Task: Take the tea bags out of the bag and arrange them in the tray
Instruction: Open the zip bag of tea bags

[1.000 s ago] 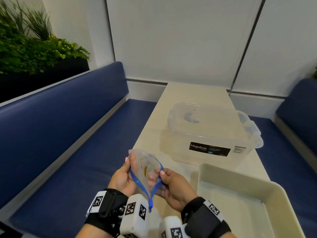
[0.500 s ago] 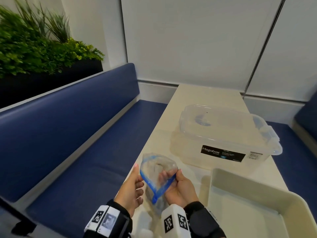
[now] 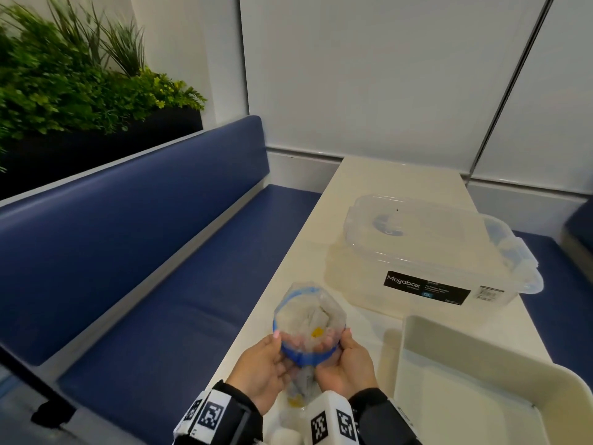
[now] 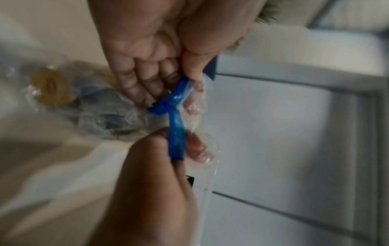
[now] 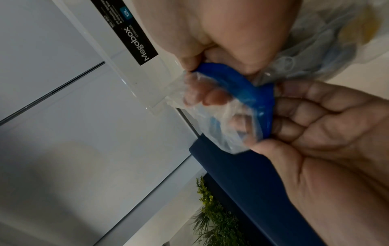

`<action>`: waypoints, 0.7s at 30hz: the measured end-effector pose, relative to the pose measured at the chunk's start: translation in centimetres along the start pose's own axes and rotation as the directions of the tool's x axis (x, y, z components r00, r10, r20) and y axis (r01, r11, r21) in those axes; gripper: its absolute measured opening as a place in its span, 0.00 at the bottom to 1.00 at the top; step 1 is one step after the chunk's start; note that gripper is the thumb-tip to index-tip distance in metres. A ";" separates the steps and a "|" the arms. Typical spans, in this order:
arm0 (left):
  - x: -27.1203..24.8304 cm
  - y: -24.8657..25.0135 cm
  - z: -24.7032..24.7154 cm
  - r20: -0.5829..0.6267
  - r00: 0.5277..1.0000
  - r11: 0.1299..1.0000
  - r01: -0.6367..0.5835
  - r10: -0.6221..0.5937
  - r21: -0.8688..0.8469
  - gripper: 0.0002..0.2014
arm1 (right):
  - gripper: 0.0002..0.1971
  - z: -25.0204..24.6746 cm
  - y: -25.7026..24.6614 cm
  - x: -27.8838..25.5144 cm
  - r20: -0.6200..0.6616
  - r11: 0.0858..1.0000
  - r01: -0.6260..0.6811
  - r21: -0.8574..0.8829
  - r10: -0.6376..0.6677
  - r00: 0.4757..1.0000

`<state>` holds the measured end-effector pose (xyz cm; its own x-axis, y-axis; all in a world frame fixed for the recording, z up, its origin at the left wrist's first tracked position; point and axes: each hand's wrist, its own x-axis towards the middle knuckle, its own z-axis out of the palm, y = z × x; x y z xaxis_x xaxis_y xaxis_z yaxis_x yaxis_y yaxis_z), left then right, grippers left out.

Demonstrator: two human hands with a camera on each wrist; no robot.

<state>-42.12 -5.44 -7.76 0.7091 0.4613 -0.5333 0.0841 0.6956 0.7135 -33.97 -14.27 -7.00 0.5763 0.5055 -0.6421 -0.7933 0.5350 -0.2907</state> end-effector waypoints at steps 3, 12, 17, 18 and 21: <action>0.6 -0.6 -0.1 -0.027 0.998 0.974 0.053 -0.061 -0.219 0.18 | 0.21 -0.6 0.1 0.6 0.014 0.999 -0.016 0.039 0.015 1.000; 1.5 -1.0 0.0 0.125 0.992 0.998 -0.035 0.028 0.057 0.22 | 0.29 -1.4 -0.1 1.0 0.168 0.902 0.029 -0.432 0.049 0.985; 2.1 -0.5 -1.0 -0.082 0.960 0.718 -0.142 0.268 0.681 0.13 | 0.32 -1.6 -1.7 0.3 -0.013 0.487 0.100 -0.868 -0.225 0.974; 2.0 -0.2 -1.4 -0.049 0.955 0.595 -0.140 0.291 0.792 0.12 | 0.32 -1.4 -2.2 -0.1 0.053 0.364 0.172 -0.915 -0.315 0.948; 1.3 1.4 -1.6 0.025 0.940 0.198 -0.098 0.340 0.975 0.14 | 0.22 -0.1 -2.9 -1.4 0.374 -0.160 0.339 -0.927 -0.462 0.804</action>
<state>-42.18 -3.00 -8.21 0.7130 0.6561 -0.2472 0.6299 -0.4444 0.6370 -32.50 -16.65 -5.32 0.9036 0.4123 -0.1165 0.1403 -0.5417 -0.8288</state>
